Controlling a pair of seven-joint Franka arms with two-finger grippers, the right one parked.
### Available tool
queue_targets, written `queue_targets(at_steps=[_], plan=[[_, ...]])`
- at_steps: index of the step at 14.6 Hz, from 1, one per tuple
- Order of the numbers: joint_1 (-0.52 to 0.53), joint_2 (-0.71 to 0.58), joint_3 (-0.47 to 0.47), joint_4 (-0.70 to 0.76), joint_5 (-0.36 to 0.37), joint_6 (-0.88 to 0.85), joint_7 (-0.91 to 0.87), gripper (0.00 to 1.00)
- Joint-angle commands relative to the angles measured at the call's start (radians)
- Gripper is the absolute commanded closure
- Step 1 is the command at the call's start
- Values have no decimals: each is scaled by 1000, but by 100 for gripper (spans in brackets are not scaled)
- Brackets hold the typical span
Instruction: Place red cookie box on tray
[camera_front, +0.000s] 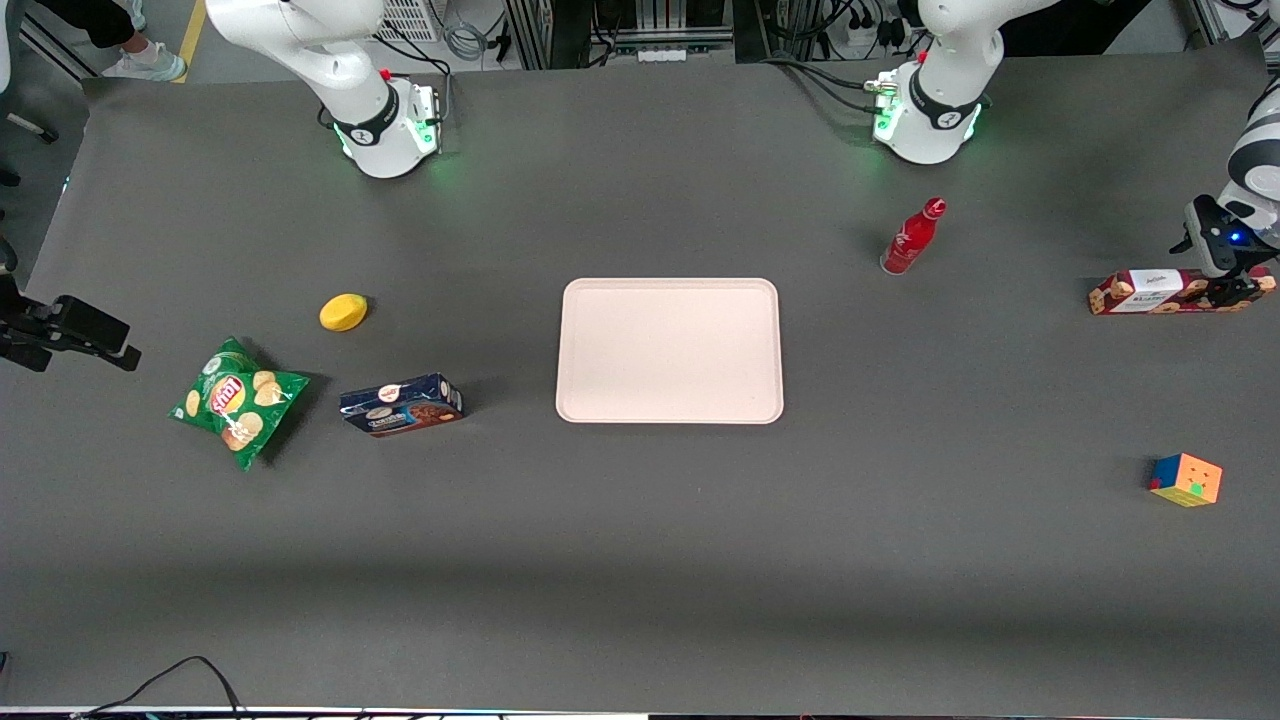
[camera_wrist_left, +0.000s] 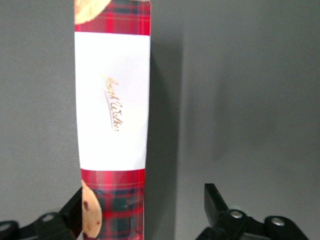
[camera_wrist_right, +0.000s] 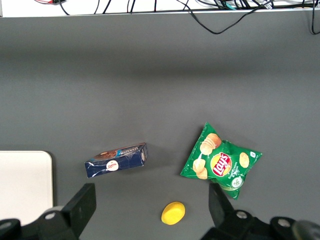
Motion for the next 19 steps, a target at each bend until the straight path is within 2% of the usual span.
queue_targets(at_steps=[1,2,3,4,9,14,17,19], plan=[[4,1,-1,-2,-24,25,31,38],[4,-2,1,-1,-24,26,31,59],[3,-4,-1,2,-24,26,31,75],[1,-4,-2,10,-25,28,30,82],[-13,-17,-25,122,-27,-19,-21,84],[-14,-88,-101,370,-14,-265,-181,83],[-17,-82,-108,550,-7,-436,-252,83],[-17,-82,-108,614,-4,-504,-291,83]])
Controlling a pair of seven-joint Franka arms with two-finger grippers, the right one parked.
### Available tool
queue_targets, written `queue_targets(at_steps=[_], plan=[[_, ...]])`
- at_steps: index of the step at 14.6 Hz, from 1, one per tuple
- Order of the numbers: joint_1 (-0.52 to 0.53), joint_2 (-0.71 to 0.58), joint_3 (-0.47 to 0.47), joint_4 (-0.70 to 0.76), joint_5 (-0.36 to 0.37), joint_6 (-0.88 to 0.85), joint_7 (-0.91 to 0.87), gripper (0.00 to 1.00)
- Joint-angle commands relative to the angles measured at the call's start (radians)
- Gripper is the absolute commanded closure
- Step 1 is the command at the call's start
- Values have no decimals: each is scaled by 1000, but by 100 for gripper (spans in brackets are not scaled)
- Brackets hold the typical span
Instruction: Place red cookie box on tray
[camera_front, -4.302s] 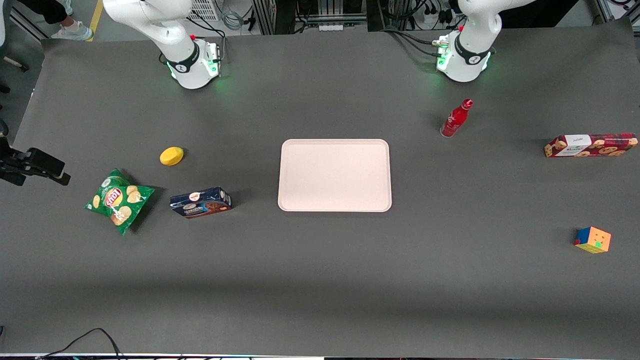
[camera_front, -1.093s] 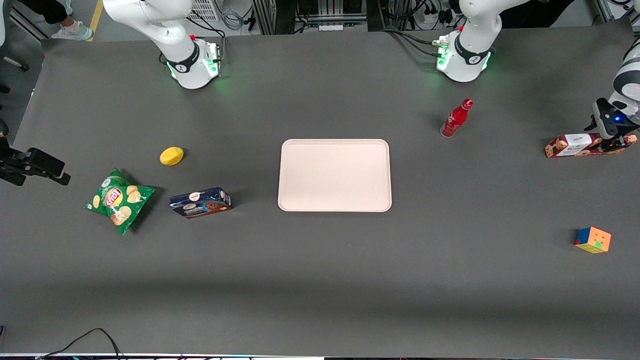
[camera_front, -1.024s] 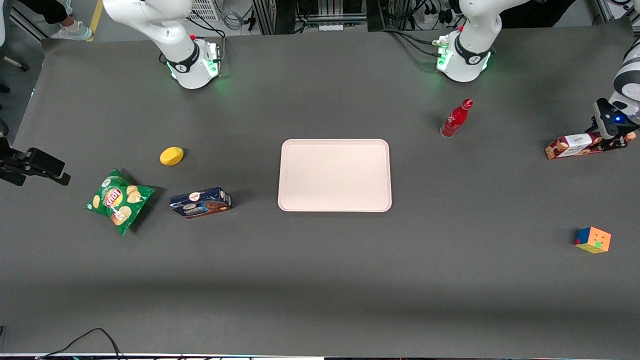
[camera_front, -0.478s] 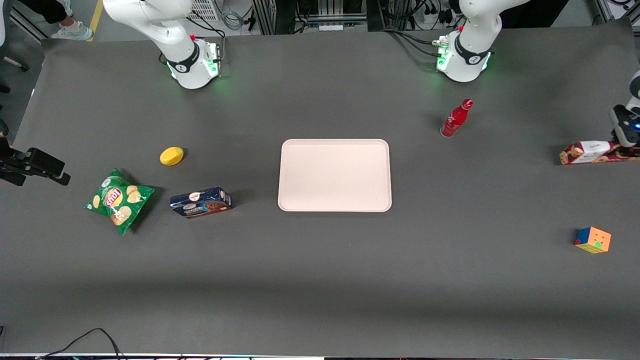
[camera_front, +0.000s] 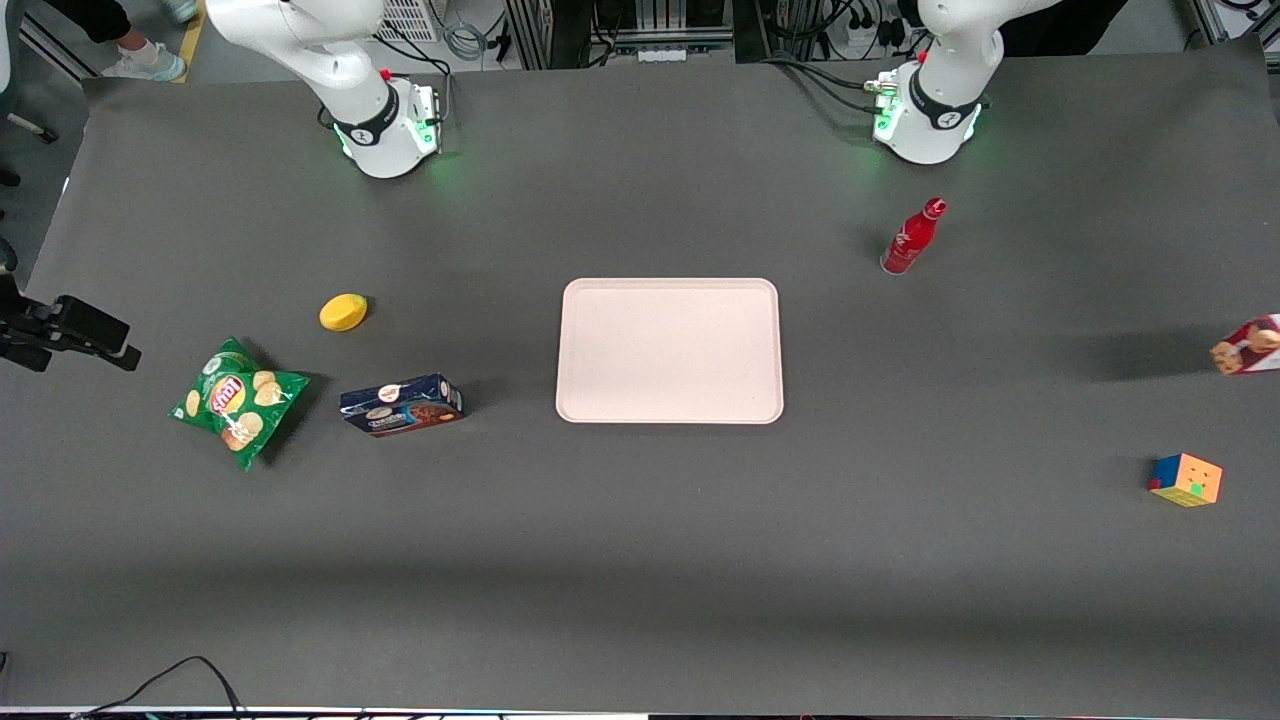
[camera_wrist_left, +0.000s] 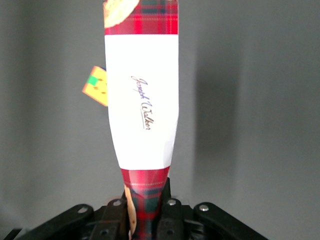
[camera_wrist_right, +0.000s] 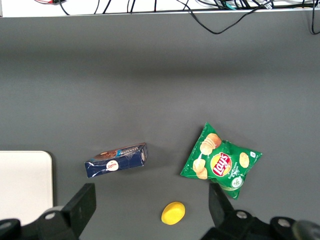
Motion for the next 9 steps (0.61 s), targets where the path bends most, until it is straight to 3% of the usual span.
queue_targets(at_steps=[1,6,9], plan=[[-1,12,7,130,21,-129,-80,83],[-21,4,-16,160,41,-243,-340,84],[-23,-13,-134,231,136,-361,-627,84]])
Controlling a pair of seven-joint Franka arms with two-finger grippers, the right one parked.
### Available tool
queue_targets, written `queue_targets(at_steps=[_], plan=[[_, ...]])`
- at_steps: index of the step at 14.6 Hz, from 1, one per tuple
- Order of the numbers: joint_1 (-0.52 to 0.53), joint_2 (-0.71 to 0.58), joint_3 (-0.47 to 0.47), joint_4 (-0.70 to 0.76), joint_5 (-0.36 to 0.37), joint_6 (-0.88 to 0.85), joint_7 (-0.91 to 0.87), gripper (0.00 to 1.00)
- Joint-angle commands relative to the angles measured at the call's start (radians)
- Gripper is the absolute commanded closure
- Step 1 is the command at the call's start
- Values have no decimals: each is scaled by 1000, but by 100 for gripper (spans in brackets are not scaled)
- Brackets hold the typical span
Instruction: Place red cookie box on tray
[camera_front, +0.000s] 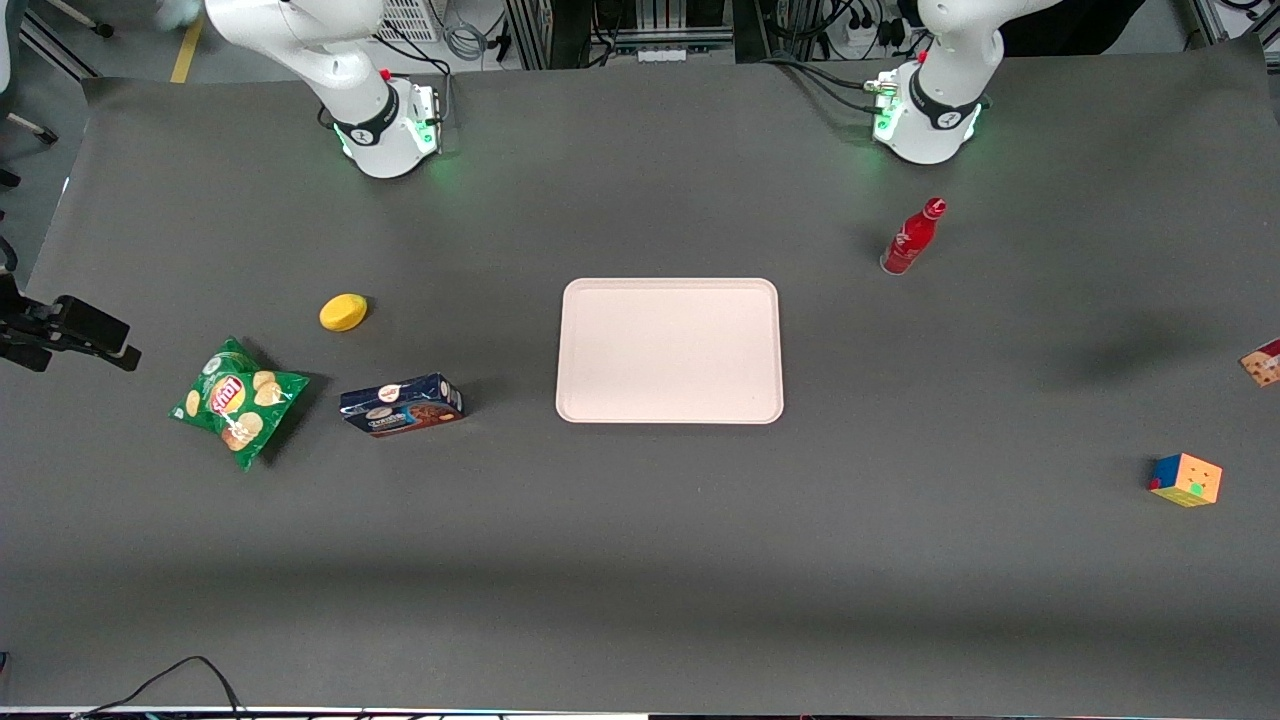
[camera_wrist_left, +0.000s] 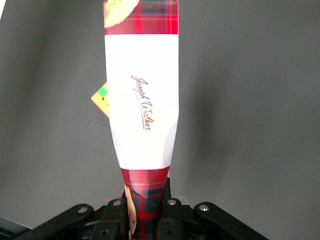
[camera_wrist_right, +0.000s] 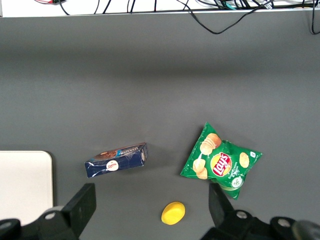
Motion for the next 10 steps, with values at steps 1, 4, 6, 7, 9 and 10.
queue_targets(at_steps=[1,4,6,7,9,10], plan=[[-18,-19,-133,108,122,-152,-361,84],[-20,-26,-263,142,153,-229,-610,84],[-29,-34,-347,147,165,-260,-788,83],[-32,-33,-395,145,170,-277,-886,83],[-35,-33,-502,144,171,-294,-1093,83],[-41,-33,-553,144,171,-295,-1193,82]])
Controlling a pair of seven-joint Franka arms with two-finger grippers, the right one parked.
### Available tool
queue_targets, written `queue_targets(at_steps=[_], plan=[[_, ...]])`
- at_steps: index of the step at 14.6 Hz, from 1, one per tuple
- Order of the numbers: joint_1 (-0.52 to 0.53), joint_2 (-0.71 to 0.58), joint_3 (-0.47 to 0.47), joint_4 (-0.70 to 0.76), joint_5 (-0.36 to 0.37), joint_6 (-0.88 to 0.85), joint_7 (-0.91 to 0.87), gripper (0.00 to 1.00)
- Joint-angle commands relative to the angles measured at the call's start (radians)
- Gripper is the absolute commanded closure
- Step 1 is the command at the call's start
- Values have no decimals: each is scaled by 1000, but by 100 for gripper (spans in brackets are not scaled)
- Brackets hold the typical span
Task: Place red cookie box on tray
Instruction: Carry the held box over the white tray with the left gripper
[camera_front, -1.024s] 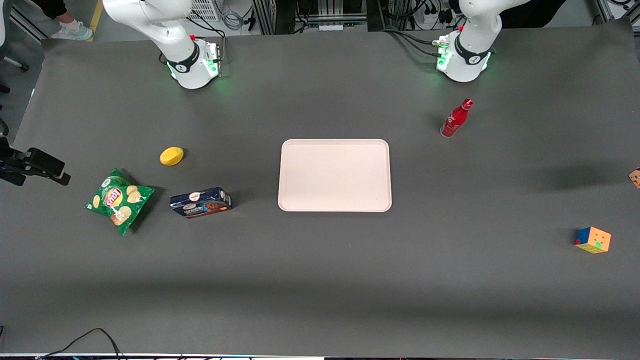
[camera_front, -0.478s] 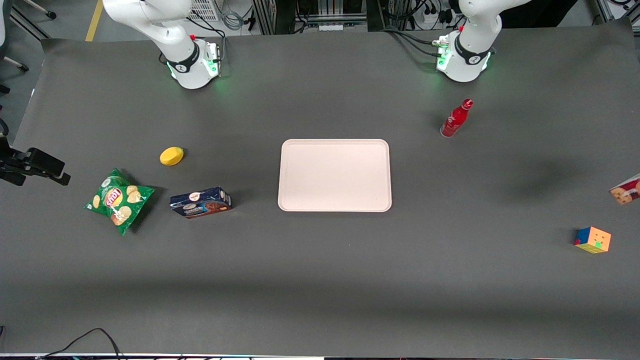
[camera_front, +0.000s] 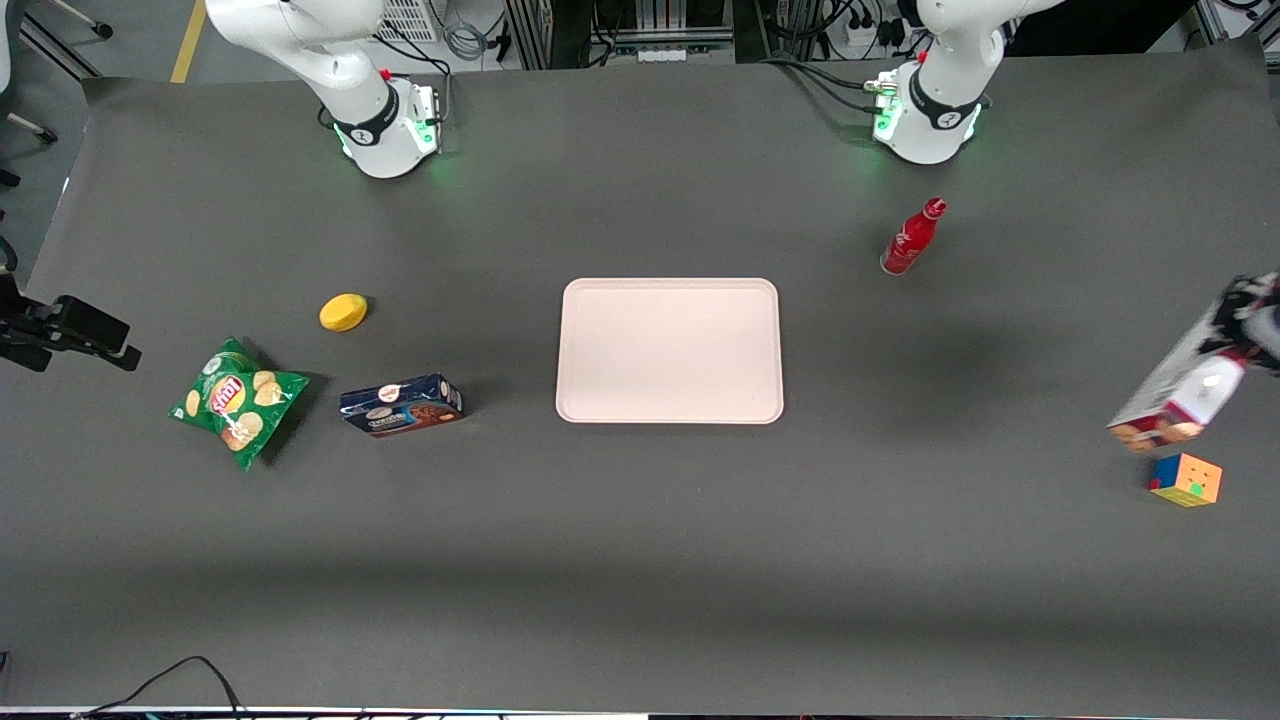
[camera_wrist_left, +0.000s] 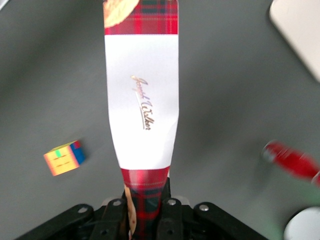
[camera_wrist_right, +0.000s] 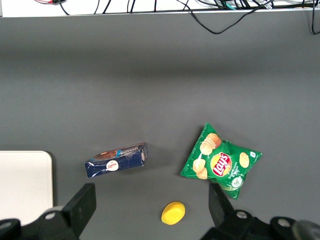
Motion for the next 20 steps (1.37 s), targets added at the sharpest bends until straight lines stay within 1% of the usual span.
queue_targets(at_steps=[1,4,7,11,12,14,15,16,19,20], plan=[[-20,-9,-164,12,23,-40,-365,82],[-40,1,-321,9,24,-37,-687,82],[-75,35,-440,-5,42,-3,-980,82],[-97,61,-563,-46,50,38,-1229,82],[-107,54,-591,-89,53,69,-1295,82],[-112,38,-670,-146,107,118,-1435,81],[-112,41,-703,-166,121,131,-1499,81],[-112,40,-715,-203,121,169,-1559,81],[-112,31,-769,-379,119,378,-1732,81],[-112,31,-772,-428,122,444,-1753,80]])
